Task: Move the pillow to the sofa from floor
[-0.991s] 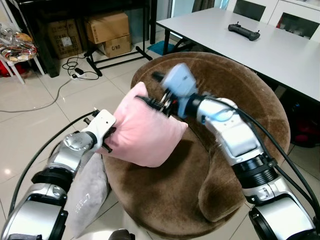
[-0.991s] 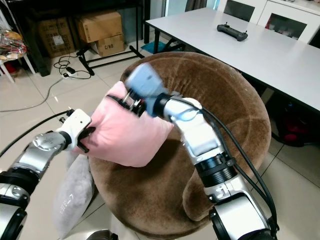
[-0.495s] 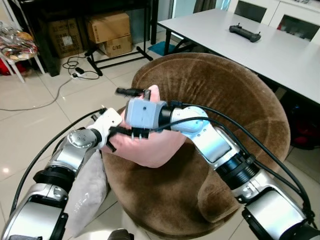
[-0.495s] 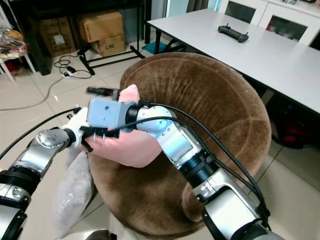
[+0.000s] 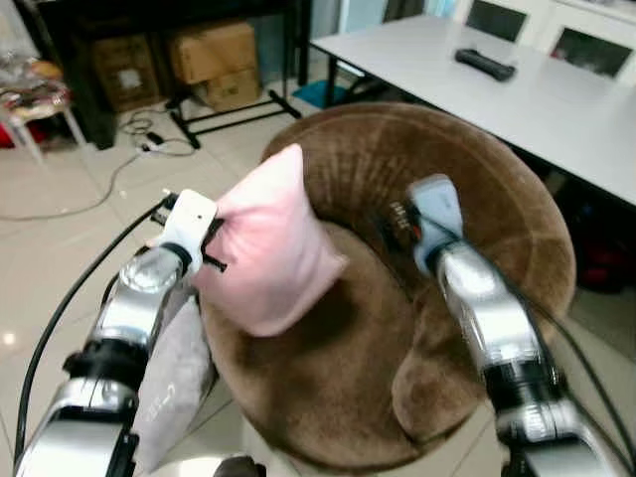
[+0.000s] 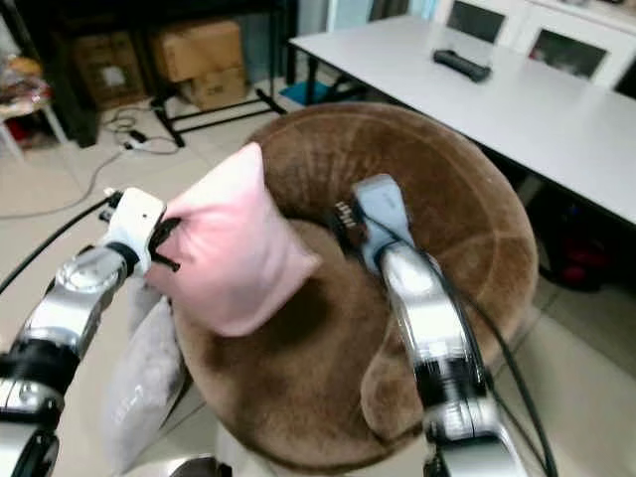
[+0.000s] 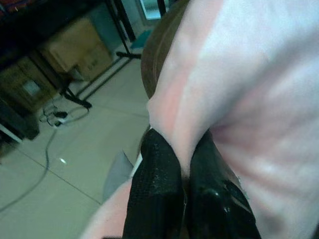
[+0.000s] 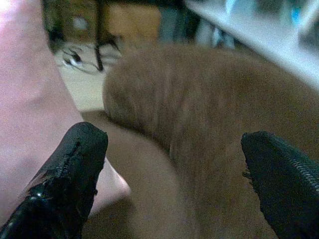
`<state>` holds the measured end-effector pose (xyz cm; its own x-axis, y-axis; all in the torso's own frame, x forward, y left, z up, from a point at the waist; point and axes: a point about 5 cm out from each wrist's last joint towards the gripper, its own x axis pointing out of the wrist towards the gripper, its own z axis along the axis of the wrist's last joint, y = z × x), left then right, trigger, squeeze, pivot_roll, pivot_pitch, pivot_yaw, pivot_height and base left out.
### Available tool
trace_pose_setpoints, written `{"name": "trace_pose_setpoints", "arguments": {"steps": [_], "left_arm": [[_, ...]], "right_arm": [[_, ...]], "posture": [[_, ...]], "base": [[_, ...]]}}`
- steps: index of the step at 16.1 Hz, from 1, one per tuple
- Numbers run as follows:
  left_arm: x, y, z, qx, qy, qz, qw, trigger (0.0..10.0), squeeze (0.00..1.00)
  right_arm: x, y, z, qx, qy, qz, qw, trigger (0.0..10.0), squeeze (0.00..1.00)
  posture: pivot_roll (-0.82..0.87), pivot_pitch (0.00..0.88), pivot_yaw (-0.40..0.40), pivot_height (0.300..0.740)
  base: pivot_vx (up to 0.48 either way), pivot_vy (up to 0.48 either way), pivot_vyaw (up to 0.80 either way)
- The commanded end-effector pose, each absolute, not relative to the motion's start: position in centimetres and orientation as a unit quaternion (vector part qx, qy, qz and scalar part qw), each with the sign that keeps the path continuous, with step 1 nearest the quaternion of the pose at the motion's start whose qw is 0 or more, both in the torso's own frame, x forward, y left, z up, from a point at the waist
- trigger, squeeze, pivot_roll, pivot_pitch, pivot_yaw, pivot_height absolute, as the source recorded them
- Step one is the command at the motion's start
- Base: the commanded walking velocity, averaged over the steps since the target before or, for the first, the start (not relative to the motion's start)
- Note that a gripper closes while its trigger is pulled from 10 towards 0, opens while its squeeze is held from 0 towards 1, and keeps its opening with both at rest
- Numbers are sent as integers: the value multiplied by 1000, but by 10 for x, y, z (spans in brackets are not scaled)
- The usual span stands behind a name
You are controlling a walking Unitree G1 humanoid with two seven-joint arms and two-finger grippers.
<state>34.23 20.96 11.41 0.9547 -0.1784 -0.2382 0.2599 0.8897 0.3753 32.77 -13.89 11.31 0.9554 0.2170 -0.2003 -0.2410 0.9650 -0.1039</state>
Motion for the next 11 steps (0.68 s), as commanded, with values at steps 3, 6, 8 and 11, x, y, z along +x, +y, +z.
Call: {"name": "trace_pose_setpoints", "arguments": {"steps": [3,6,8,11], "left_arm": [[326,200,116,169,54,-64,982,10000,0],[304,207,123,182,14,-4,983,10000,0],[295,205,132,193,-5,11,981,10000,0],[293,204,145,214,-25,24,976,10000,0]], "right_arm": [[290,-137,105,-41,88,72,993,10000,0],[273,-143,116,20,53,38,998,10000,0],[271,-142,125,37,36,43,998,10000,0],[276,-135,137,40,22,83,996,10000,0]], "posture": [[1,0,6,740],[-3,0,6,740],[5,0,-1,740],[15,0,-8,740]], "base": [[0,0,0],[0,0,0],[0,-142,0],[0,-395,0]]}}
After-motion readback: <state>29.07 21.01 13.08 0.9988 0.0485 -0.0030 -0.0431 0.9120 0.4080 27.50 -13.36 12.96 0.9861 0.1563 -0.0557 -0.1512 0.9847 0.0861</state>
